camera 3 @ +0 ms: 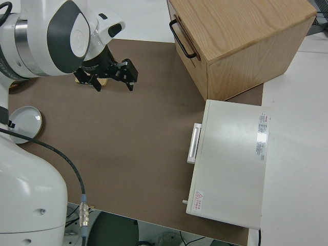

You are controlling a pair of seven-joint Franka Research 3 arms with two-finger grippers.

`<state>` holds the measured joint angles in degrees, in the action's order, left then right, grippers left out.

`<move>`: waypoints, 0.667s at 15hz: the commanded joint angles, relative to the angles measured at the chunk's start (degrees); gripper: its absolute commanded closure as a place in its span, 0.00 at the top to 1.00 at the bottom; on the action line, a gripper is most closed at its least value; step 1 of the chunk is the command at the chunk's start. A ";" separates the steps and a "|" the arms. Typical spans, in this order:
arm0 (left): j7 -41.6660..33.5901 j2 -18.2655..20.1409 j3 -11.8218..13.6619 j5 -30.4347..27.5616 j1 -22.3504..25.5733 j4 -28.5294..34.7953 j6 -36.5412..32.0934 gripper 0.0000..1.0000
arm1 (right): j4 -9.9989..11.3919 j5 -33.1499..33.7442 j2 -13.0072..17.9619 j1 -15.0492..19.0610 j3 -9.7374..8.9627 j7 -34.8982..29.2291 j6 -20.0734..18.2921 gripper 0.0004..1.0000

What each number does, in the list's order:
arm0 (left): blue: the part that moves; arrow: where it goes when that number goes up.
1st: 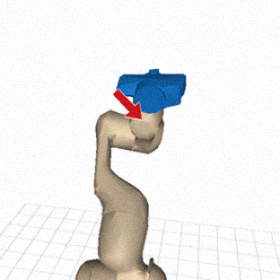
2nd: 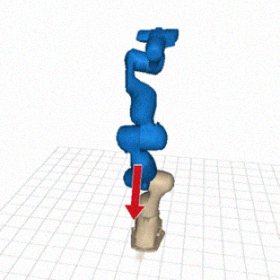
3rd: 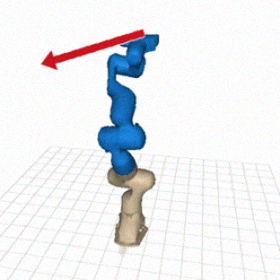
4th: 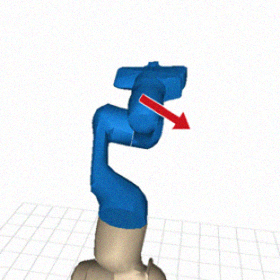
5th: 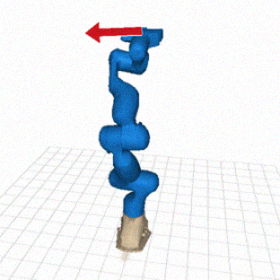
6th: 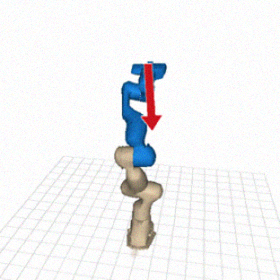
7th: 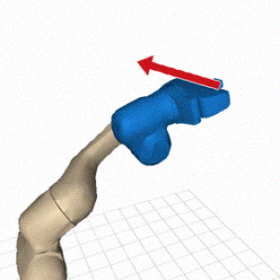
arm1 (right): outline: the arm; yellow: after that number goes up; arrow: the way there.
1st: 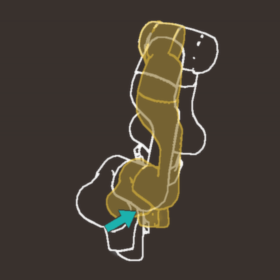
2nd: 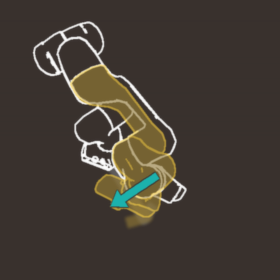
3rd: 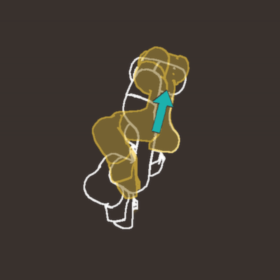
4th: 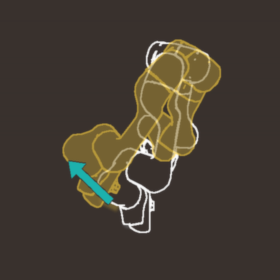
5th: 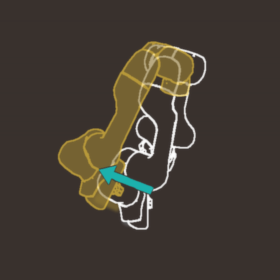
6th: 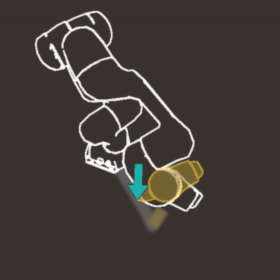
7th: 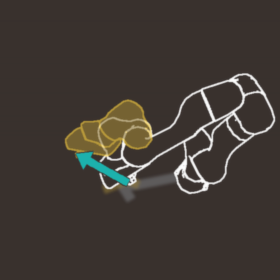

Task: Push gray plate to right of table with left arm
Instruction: 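Lower the left gripper against the gray plate's rim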

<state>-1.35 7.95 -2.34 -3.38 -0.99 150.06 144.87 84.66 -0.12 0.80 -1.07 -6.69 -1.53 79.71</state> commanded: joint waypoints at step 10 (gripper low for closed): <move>1.79 -0.92 0.40 -0.40 -1.20 0.76 2.00 0.00 | -0.47 -0.59 0.17 1.16 -0.78 -0.06 -0.87 0.98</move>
<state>-0.65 7.38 -2.02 -3.39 -1.08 149.96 145.39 84.66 -0.12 0.80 -1.07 -6.69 -1.53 79.71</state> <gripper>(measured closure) 0.868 0.013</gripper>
